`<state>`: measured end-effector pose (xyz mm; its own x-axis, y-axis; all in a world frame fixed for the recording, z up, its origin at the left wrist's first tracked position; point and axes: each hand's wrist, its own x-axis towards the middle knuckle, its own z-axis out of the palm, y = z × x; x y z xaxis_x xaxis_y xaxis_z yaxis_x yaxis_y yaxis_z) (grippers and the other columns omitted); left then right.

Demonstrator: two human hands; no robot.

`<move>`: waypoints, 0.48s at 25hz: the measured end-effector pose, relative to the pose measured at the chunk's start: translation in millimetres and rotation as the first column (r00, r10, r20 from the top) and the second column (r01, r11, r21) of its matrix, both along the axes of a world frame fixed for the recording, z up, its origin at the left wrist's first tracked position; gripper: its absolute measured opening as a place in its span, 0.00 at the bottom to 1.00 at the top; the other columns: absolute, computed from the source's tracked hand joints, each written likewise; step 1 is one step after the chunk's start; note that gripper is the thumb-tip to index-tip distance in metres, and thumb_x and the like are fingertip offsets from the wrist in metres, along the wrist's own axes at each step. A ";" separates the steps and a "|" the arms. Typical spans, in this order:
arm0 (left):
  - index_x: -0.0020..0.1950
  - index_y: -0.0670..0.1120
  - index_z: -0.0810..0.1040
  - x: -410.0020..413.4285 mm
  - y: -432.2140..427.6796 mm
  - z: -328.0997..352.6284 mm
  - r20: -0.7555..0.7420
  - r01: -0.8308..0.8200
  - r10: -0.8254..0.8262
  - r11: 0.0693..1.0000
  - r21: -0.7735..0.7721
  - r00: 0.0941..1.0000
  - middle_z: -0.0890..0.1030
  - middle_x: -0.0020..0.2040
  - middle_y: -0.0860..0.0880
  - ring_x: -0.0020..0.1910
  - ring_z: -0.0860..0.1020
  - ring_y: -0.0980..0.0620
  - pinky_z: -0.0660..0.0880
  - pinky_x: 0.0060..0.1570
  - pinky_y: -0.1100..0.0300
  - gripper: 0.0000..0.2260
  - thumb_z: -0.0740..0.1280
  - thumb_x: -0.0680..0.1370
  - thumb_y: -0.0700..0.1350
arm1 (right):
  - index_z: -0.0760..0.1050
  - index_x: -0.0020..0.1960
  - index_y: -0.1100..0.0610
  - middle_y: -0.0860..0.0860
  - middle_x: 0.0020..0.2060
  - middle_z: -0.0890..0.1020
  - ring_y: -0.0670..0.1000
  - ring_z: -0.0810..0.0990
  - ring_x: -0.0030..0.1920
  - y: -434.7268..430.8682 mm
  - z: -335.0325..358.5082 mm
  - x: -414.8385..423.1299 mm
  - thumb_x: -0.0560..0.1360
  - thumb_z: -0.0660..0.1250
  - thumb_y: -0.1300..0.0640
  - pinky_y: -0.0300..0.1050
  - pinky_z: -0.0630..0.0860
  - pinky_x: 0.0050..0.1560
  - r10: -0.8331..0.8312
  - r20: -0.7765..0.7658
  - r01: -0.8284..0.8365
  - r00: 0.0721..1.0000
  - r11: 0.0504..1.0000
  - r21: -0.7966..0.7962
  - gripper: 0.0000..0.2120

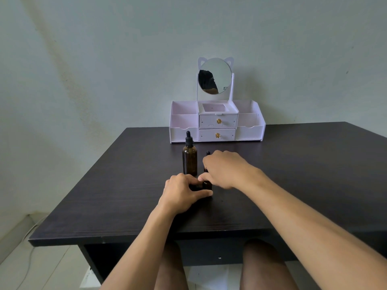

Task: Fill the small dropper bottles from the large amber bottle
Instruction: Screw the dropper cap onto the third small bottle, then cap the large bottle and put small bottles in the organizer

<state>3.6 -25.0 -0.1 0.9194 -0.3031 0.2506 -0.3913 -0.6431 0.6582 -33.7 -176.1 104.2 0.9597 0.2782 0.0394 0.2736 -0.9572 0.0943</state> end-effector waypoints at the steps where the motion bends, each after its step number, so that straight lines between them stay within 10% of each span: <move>1: 0.52 0.57 0.86 -0.7 0.1 -0.1 0.005 0.006 -0.006 1.000 0.005 1.000 0.83 0.46 0.60 0.48 0.81 0.56 0.77 0.56 0.48 0.31 0.67 0.60 0.75 | 0.75 0.55 0.57 0.52 0.45 0.73 0.58 0.77 0.47 0.3 -3.9 -1.6 0.80 0.63 0.42 0.50 0.71 0.41 -0.019 0.023 0.018 1.000 0.999 0.031 0.18; 12: 0.49 0.59 0.78 -11.9 1.8 2.9 0.128 -0.133 0.112 0.977 0.168 0.985 0.75 0.52 0.58 0.58 0.73 0.54 0.67 0.61 0.53 0.12 0.69 0.70 0.62 | 0.81 0.50 0.53 0.50 0.44 0.83 0.52 0.81 0.49 -76.2 -9.1 11.8 0.70 0.77 0.48 0.47 0.79 0.51 -0.334 -0.024 0.254 0.942 0.667 0.700 0.13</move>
<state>-8.3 -23.2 2.8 0.9198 -0.2386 0.3117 -0.3699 -0.7925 0.4849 -21.9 -252.2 95.1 0.9664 -0.1615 0.2000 -0.0062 -0.7925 -0.6099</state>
